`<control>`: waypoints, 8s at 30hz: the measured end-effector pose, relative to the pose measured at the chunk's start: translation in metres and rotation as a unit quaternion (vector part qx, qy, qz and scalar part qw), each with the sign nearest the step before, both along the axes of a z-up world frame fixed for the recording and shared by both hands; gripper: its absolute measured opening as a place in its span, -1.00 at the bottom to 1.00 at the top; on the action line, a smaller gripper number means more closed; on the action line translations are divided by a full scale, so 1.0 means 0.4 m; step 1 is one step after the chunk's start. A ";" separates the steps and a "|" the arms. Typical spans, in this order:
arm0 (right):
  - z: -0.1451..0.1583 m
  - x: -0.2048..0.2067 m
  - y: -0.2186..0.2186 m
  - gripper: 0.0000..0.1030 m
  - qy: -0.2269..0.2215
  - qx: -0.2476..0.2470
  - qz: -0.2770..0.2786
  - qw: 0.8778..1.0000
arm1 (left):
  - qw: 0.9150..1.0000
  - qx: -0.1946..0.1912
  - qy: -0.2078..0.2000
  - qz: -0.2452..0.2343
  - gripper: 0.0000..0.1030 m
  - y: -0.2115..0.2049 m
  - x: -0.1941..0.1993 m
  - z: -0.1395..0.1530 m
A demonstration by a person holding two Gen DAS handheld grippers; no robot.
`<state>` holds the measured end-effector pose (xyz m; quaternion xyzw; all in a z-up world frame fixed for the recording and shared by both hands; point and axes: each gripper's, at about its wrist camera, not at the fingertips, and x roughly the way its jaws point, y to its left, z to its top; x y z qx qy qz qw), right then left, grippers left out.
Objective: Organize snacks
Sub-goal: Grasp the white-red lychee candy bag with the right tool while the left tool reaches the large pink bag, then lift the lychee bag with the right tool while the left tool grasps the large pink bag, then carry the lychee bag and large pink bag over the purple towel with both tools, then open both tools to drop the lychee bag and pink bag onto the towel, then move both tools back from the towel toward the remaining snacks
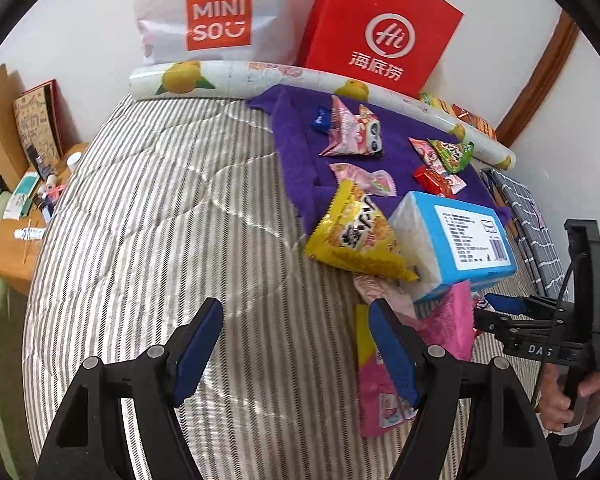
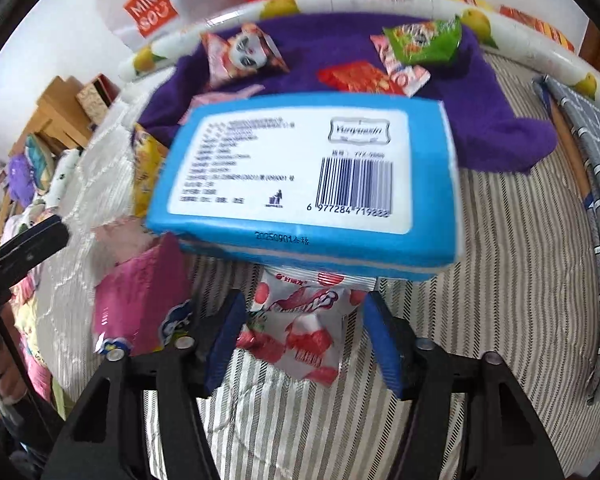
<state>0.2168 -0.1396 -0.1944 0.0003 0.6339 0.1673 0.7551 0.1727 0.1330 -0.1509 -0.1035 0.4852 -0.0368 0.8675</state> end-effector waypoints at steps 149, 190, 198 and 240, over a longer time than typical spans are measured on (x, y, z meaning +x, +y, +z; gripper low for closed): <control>0.296 0.332 -0.180 0.08 -0.192 0.082 -0.044 0.977 | 0.993 -0.056 -0.088 -0.051 0.18 -0.226 0.354 0.270; 0.030 0.372 -0.233 0.08 -0.156 0.072 -0.073 0.982 | 0.998 -0.036 -0.029 -0.041 0.18 -0.206 0.432 0.106; -0.002 0.382 -0.229 0.08 -0.142 0.060 -0.073 0.985 | 0.999 -0.029 -0.022 -0.028 0.18 -0.197 0.447 0.087; 0.139 0.274 -0.192 0.22 -0.206 0.065 -0.033 0.976 | 0.999 -0.006 -0.009 -0.049 0.30 -0.273 0.384 0.113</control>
